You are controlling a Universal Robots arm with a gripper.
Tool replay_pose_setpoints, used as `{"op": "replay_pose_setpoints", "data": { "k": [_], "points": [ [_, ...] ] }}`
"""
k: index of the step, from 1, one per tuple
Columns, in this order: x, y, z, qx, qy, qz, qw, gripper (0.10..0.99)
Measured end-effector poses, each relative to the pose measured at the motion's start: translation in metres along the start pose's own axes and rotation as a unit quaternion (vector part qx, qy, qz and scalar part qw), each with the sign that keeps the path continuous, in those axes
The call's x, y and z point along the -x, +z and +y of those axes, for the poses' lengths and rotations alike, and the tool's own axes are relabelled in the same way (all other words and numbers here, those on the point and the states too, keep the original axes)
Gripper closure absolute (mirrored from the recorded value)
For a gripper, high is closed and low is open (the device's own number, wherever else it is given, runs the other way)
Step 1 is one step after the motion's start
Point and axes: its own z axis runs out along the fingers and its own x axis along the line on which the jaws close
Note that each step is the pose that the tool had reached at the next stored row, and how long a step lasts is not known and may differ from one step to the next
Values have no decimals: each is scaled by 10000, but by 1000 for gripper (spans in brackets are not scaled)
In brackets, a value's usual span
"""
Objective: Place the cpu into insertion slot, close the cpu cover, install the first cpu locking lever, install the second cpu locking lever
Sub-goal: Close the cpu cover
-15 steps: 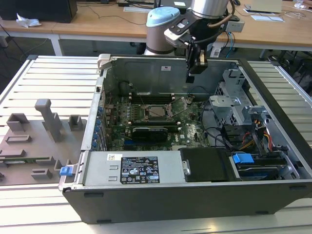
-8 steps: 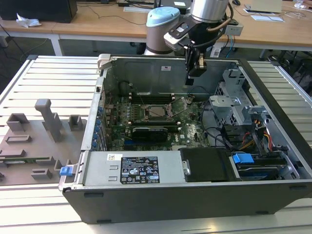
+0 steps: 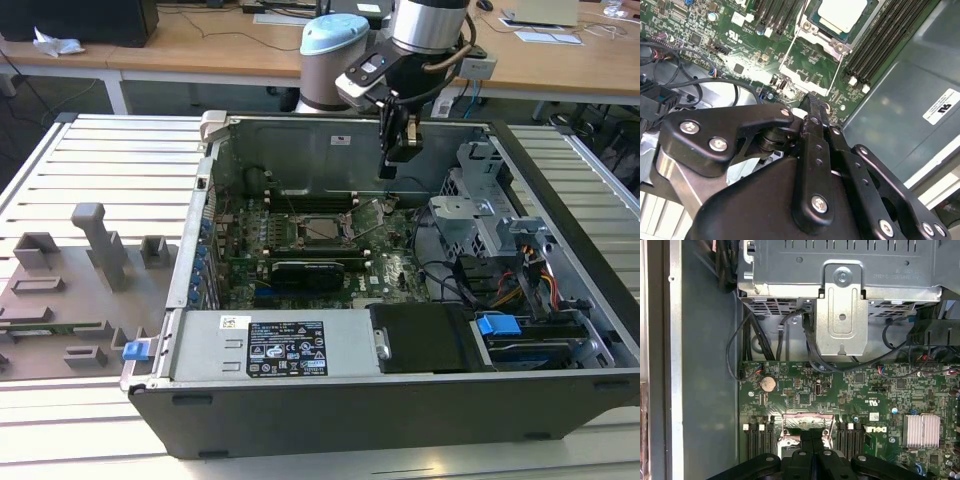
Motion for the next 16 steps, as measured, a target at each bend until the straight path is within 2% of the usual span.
{"op": "replay_pose_setpoints", "data": {
  "k": [2,9,14,16],
  "points": [
    [0,13,1,0,0,0,10000,980],
    [-3,132,37,0,0,0,10000,980],
    [-7,175,154,-1,-1,0,10000,980],
    [-8,226,193,-2,0,0,10000,980]
  ]
}}
